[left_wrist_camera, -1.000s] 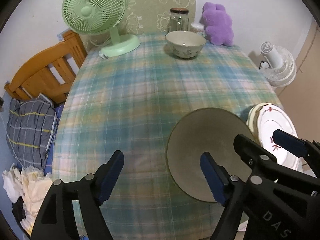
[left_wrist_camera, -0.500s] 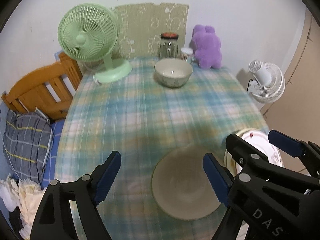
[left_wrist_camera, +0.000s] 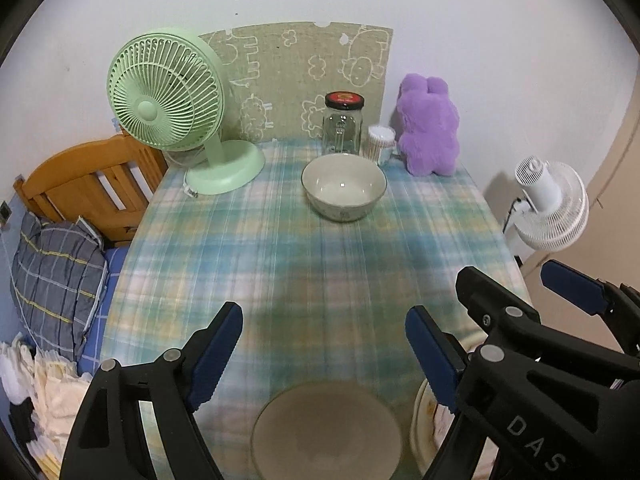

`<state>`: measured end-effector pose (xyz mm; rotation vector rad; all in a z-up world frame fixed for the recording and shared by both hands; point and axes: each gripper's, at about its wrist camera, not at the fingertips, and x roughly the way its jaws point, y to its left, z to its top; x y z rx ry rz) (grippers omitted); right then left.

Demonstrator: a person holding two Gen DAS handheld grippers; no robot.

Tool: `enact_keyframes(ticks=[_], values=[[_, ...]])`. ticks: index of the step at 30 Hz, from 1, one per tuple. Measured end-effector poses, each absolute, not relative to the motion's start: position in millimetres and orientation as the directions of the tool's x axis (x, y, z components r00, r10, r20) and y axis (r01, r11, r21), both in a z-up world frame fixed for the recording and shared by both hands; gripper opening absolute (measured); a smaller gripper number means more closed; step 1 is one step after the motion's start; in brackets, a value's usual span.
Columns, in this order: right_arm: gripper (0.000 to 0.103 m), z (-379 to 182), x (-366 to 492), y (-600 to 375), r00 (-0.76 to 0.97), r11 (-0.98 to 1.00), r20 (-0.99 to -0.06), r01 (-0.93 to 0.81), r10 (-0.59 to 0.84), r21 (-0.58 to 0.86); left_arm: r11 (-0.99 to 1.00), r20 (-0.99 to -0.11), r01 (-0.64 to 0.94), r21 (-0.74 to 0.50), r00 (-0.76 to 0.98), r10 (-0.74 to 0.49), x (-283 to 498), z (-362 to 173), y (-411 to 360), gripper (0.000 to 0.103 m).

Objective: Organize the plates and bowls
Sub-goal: 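Move both grippers to the white bowl beside the glass jar, then close both grippers on the rim of the white bowl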

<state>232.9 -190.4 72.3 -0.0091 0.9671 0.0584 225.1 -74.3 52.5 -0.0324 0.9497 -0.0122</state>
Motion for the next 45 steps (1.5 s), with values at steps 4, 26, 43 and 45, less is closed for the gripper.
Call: enact_keyframes(ticks=[4, 26, 43, 45], values=[[0.076, 73, 258, -199, 0.568, 0.995, -0.82, -0.095, 0.069, 0.018, 0.999, -0.808, -0.04, -0.018, 0.589, 0.009, 246, 53, -87, 0.083], [0.076, 34, 412, -208, 0.552, 0.969, -0.812, -0.238, 0.191, 0.066, 0.985, -0.812, -0.17, 0.024, 0.571, 0.119, 375, 22, -105, 0.068], [0.061, -28, 488, -186, 0.521, 0.979, -0.837, -0.19, 0.168, 0.078, 0.981, -0.854, -0.185, 0.05, 0.502, 0.138, 451, -39, -79, 0.055], [0.057, -36, 494, -184, 0.508, 0.979, -0.845, -0.184, 0.166, 0.082, 0.981, -0.861, -0.186, 0.054, 0.49, 0.14, 457, -47, -77, 0.049]])
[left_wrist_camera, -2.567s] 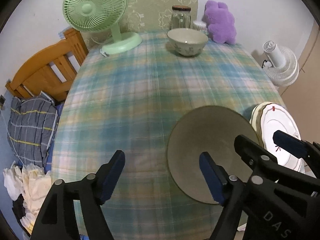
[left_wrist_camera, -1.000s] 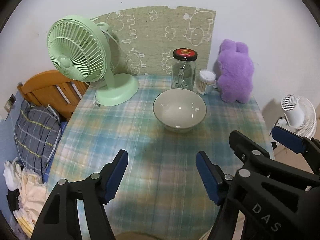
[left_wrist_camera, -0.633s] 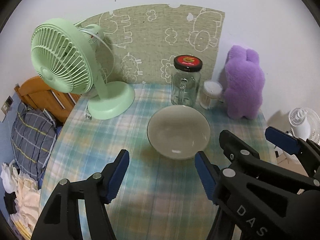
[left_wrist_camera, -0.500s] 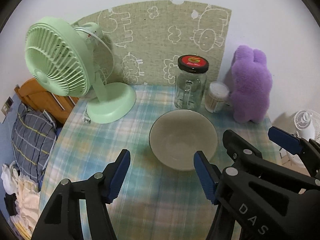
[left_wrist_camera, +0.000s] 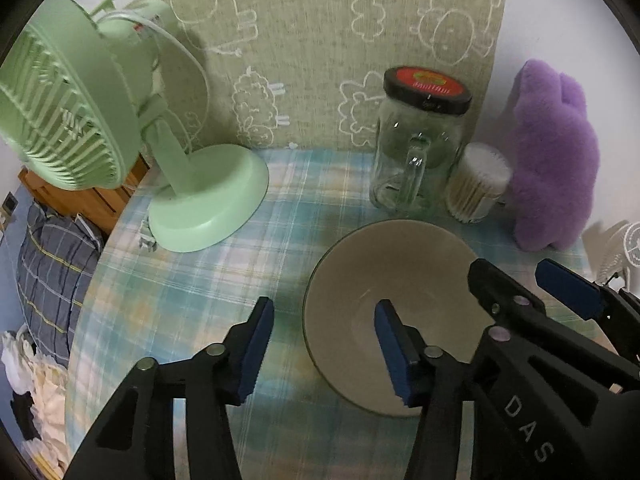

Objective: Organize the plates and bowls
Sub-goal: 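Close both grippers on the rim of the white bowl, then lift the white bowl with both grippers and carry it toward the plate stack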

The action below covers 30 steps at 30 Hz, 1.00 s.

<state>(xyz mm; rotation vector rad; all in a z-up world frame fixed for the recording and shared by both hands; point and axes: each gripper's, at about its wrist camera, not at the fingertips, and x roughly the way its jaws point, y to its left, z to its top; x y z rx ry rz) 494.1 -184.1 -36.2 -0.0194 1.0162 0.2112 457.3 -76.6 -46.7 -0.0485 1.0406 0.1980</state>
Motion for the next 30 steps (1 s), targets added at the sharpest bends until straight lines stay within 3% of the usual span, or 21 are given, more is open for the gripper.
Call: enact_keyframes(ticks=[13, 17, 30], values=[[0.019, -71, 515, -174, 0.463, 0.98, -0.873, -0.184, 0.152, 0.072, 0.981, -0.9, -0.187, 0.054, 0.416, 0.129, 478, -82, -73, 0.027], [0.019, -73, 516, -172, 0.47, 0.979, -0.871, -0.194, 0.145, 0.059, 0.979, -0.89, -0.189, 0.072, 0.431, 0.148, 477, -82, -73, 0.021], [0.018, -71, 510, -178, 0.454, 0.98, -0.881, -0.192, 0.134, 0.05, 0.982, -0.898, -0.173, 0.074, 0.416, 0.141, 468, -79, -81, 0.021]])
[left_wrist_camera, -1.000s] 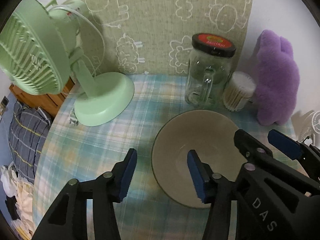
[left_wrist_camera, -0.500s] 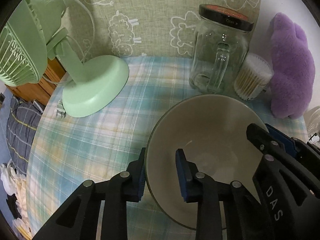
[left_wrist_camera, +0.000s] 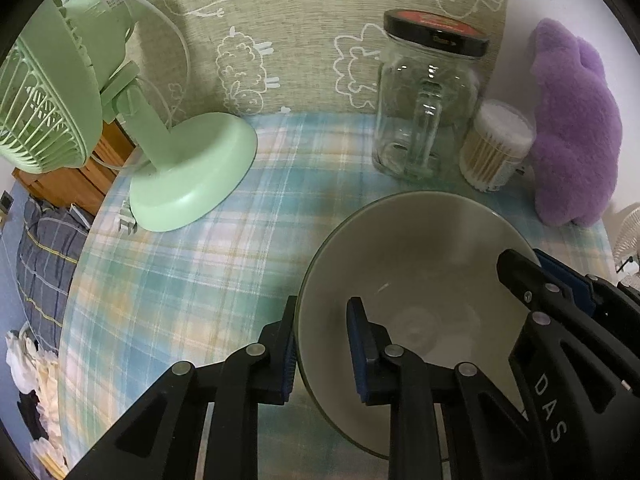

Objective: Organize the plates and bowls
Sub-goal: 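Lift the white bowl with both grippers and carry it toward the plate stack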

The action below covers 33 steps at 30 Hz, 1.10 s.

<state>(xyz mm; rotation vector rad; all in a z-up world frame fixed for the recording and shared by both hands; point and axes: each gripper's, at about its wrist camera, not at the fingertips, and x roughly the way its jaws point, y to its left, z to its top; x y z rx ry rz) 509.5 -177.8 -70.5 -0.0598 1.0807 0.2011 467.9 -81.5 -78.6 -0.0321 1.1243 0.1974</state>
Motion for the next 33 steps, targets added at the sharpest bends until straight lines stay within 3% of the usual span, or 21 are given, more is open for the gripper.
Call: enact_keyframes(ticks=[10, 33], values=[[0.018, -51, 486, -187, 0.457, 0.981, -0.881, -0.192, 0.118, 0.032, 0.984, -0.889, -0.163, 0.07, 0.437, 0.135, 445, -57, -91, 0.021], [0.018, 50, 402, -183, 0.561, 0.991, -0.821, -0.127, 0.108, 0.044, 0.993, -0.824, -0.101, 0.066, 0.556, 0.112, 370, 38, -82, 0.021]])
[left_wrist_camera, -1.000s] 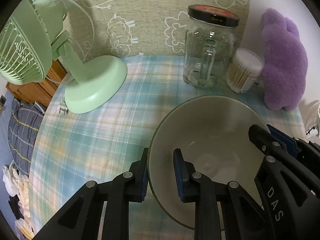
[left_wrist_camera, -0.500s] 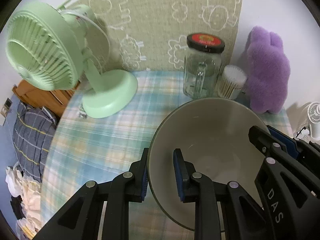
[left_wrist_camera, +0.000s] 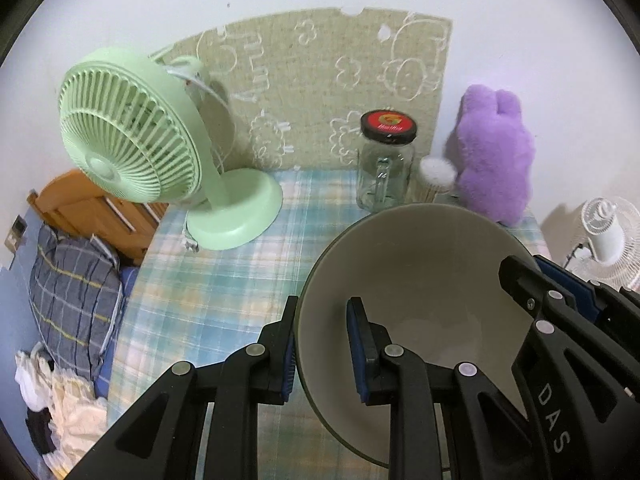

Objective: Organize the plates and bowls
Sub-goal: 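Lift the white bowl with both grippers and carry it toward the plate stack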

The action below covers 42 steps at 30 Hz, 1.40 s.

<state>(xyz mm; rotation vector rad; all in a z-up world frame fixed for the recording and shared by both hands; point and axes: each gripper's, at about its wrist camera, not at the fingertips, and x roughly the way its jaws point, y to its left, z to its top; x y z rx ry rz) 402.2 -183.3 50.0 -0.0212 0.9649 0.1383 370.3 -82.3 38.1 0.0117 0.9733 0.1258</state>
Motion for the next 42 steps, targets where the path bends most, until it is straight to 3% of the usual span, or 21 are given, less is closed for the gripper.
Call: enact_keyframes(ticks=[20, 42], values=[[0.018, 86, 276, -161, 0.593, 0.999, -0.804, -0.049, 0.04, 0.013, 0.999, -0.824, -0.02, 0.047, 0.564, 0.05, 258, 62, -53, 0.021], [0.019, 26, 184, -151, 0.497, 0.999, -0.868, 0.041, -0.007, 0.015, 0.999, -0.887, 0.053, 0.011, 0.461, -0.015, 180, -1, -42, 0.021]])
